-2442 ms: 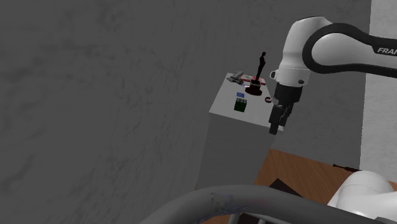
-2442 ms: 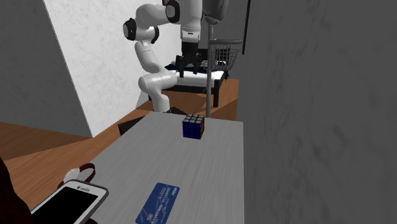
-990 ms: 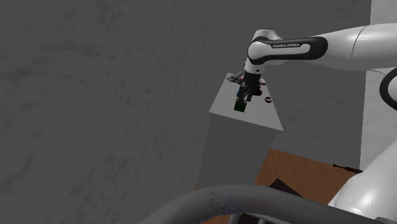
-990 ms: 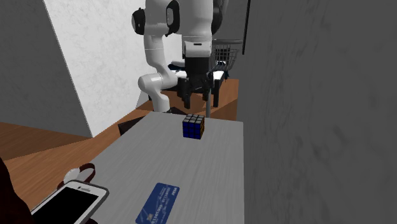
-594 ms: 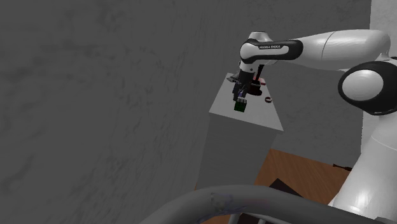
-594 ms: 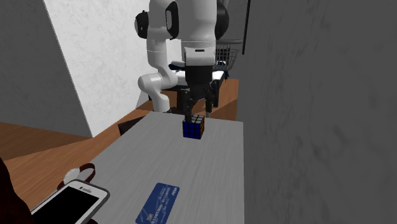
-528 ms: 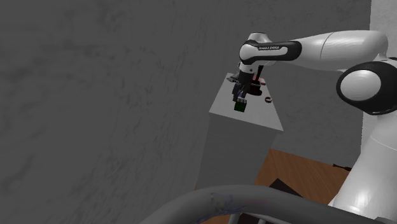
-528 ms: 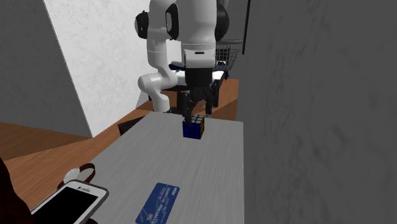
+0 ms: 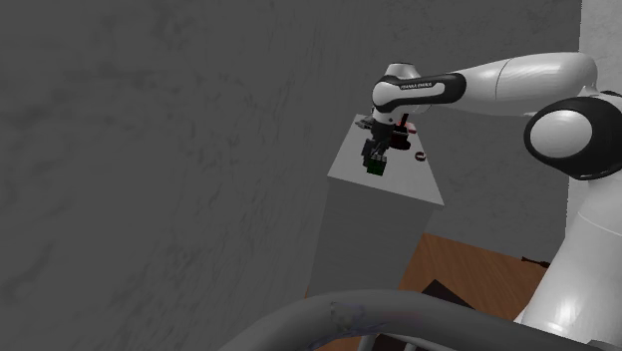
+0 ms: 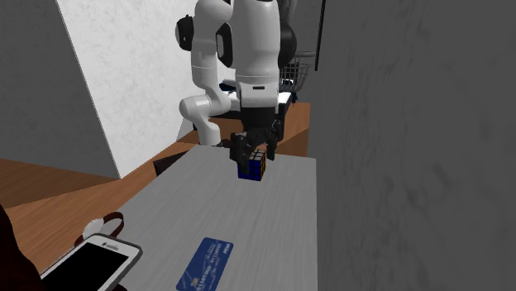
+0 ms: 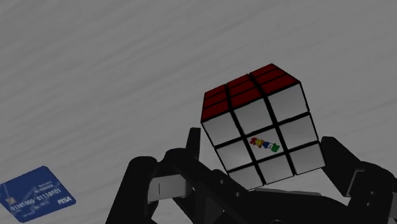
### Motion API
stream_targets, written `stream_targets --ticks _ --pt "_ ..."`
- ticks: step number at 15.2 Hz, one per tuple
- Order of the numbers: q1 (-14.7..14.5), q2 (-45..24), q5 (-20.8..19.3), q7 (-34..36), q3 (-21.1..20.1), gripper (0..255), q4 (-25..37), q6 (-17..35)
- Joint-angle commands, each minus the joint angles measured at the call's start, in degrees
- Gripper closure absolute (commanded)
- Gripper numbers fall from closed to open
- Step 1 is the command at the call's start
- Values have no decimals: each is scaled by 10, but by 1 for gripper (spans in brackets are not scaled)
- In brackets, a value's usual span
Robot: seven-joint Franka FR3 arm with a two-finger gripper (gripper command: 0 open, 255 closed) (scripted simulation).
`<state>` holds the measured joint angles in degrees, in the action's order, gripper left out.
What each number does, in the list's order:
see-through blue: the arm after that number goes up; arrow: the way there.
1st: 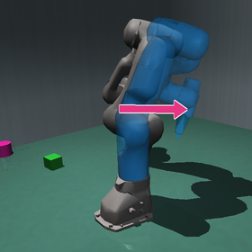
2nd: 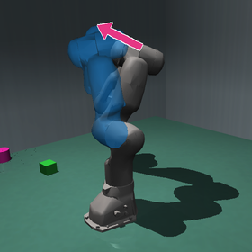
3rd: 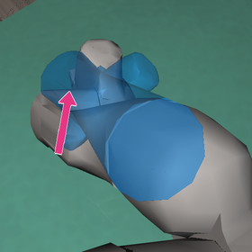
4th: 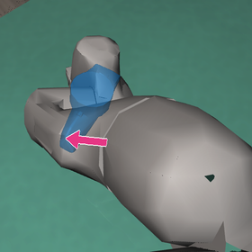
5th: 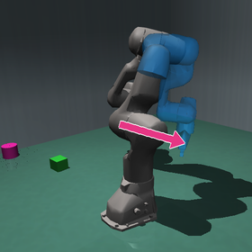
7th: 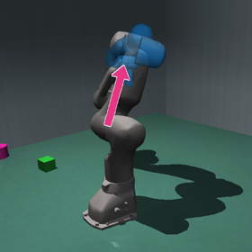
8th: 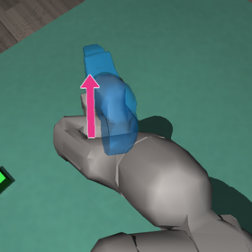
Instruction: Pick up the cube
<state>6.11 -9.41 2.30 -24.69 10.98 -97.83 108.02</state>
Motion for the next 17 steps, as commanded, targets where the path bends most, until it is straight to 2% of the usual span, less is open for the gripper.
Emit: stream_targets --ticks 1,10,17 --pt "0 0 0 0 0 255 -2 2" --pt "0 0 0 0 0 255 -2 2" --pt "1 3 -1 1 0 255 48 -51"
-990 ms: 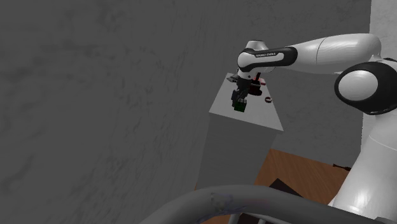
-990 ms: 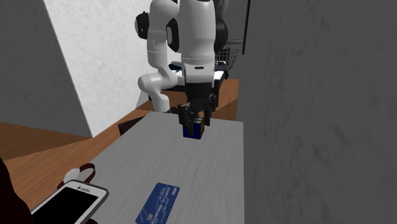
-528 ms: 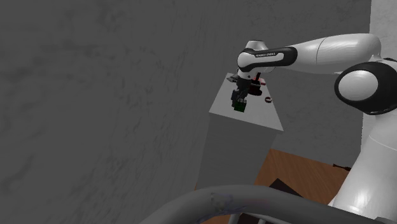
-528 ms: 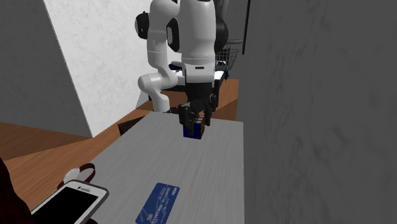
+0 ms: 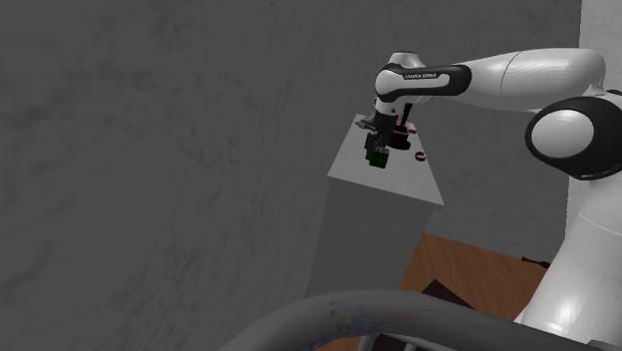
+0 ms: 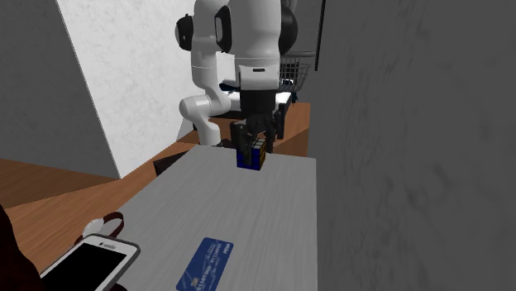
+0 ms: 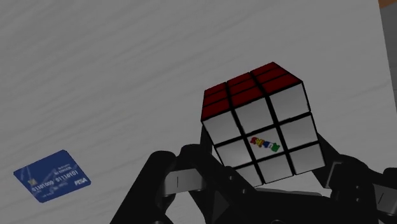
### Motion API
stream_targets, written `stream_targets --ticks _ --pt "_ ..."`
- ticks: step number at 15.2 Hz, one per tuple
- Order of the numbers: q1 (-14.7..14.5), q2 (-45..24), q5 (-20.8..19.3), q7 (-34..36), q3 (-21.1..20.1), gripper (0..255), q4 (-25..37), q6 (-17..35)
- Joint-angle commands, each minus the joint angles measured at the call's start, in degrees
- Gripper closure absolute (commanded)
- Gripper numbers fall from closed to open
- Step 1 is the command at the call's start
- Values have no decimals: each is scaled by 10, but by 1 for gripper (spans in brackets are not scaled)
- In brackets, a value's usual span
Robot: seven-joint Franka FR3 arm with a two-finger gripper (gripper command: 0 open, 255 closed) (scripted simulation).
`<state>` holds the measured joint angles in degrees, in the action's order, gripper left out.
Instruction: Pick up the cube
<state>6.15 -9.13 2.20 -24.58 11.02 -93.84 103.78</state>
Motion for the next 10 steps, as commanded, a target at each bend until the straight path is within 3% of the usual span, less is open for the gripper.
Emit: stream_targets --ticks 1,10 --pt "0 0 0 0 0 255 16 -16" --pt "2 -5 1 0 1 255 78 -73"
